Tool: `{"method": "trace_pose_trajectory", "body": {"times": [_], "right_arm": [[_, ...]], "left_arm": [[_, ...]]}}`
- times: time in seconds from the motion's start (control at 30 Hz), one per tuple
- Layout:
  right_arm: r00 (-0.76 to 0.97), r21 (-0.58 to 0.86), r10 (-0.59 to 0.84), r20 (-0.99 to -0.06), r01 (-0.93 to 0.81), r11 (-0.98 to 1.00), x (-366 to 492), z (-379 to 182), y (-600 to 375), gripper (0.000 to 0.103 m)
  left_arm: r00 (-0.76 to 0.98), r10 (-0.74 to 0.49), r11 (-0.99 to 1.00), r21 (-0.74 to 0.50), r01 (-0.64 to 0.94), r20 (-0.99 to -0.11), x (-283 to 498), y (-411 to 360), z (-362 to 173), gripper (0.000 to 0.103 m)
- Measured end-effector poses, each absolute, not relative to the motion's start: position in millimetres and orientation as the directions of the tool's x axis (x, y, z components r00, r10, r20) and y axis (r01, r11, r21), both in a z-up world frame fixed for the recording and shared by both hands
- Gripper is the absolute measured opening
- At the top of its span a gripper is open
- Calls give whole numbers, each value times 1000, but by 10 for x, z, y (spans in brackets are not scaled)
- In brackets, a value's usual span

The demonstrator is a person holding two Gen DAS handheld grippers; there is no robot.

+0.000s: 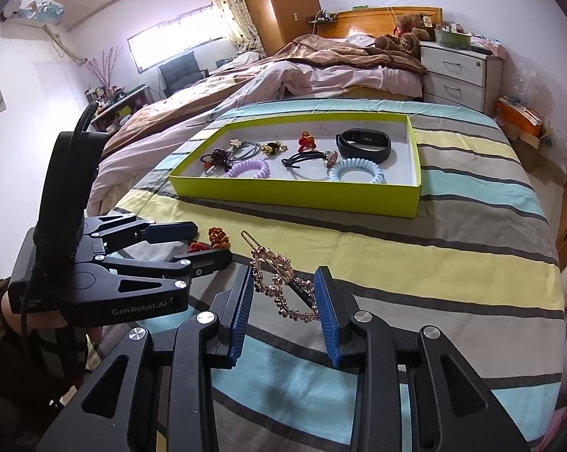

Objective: Organize jewelry
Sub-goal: 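Grasp the gold rhinestone hairpin with the right tool while the left grasps the red tassel ornament, then carry the hairpin and red ornament into the tray and open both tools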

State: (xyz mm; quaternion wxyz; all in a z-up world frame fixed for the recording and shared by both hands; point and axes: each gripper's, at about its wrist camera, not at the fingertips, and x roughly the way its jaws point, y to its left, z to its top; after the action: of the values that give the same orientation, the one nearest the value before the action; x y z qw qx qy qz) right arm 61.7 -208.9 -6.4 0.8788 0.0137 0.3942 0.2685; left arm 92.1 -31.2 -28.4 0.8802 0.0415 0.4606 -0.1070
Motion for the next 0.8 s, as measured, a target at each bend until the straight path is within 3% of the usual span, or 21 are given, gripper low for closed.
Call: {"method": "trace_pose_trajectory", "body": {"times": [0.1,0.37,0.8], "right_arm": [[546,238,485,-683,-461,855,618,-68,-2092,35],[548,237,484,-682,-460,856,610,-62,-2085,35],[555,230,478,-681,-458,859,625,-60,-2085,35]], "left_arm": [[556,-150,973,-22,230,-818,909,-319,-275,39],[553,-161,971,-29,239,-817,892,-323,-258,22],[563,-200,971,-83,226,-802,840,-236,-192,19]]}}
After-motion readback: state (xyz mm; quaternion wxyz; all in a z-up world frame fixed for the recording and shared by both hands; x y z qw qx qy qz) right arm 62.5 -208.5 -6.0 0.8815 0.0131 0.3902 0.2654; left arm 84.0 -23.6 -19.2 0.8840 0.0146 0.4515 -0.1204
